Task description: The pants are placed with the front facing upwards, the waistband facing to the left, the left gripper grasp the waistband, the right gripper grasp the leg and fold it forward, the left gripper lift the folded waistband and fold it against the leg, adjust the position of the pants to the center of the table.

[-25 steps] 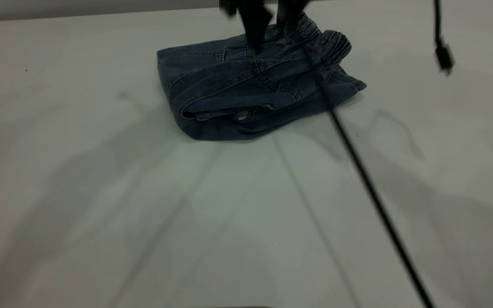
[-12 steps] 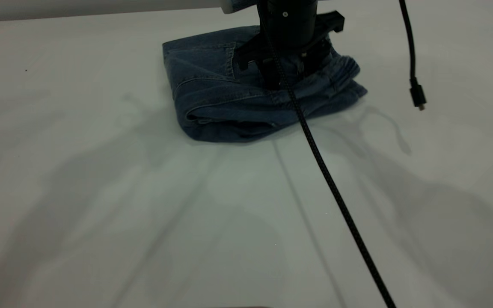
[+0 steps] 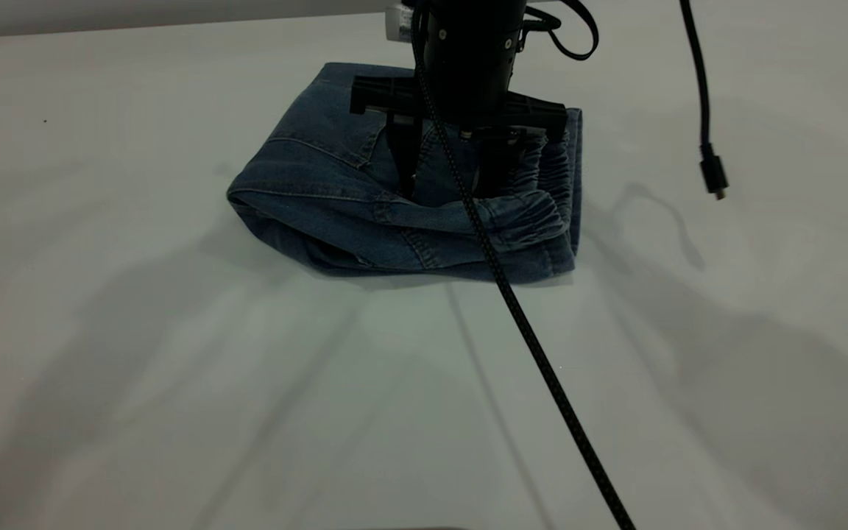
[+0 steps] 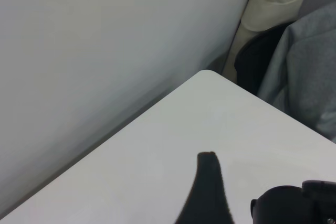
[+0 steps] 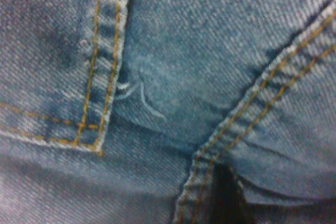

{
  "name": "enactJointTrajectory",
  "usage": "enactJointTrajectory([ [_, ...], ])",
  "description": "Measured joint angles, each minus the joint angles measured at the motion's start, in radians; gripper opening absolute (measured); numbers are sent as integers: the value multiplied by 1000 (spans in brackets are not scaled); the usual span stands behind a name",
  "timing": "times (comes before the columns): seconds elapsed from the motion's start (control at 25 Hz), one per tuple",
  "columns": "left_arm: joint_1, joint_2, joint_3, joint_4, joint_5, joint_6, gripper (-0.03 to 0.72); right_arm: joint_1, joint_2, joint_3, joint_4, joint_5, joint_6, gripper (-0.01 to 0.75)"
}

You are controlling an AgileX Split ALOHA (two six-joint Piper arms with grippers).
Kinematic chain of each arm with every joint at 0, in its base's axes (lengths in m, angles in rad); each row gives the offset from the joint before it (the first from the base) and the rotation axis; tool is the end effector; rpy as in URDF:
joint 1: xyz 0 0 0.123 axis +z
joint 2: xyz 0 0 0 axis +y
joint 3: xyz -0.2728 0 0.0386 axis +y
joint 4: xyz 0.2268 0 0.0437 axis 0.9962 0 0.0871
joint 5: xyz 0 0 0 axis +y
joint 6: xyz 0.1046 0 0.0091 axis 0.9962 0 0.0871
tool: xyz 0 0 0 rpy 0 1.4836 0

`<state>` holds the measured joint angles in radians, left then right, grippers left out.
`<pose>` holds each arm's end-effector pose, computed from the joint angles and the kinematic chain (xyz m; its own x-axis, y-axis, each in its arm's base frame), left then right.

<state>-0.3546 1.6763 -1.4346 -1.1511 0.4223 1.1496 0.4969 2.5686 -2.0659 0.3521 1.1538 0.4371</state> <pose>0.3518 -0.1722 0.3463 -0.2866 0.1395 -0.9478 0.6635 0.7426 -0.0913 0.3995 0.2543 0.0679 -0.9864 0.0611 0.1528 0.1020 0.9555 0.2769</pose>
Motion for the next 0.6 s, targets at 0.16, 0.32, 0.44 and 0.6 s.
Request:
enactJointTrajectory([
  [0.16,0,-1,0,1,3,0,537,2,-22,0,-82,31,-14,372],
  [0.32,0,-25,0,26,4,-1,537,7,-98,8,-239,55,-11,372],
  [0.44,0,-76,0,92,21,-17,537,2,-200,9,-298,61,-32,372],
  [0.6,0,-174,0,251,106,-139,537,2,-370,9,-307,73,-124,372],
])
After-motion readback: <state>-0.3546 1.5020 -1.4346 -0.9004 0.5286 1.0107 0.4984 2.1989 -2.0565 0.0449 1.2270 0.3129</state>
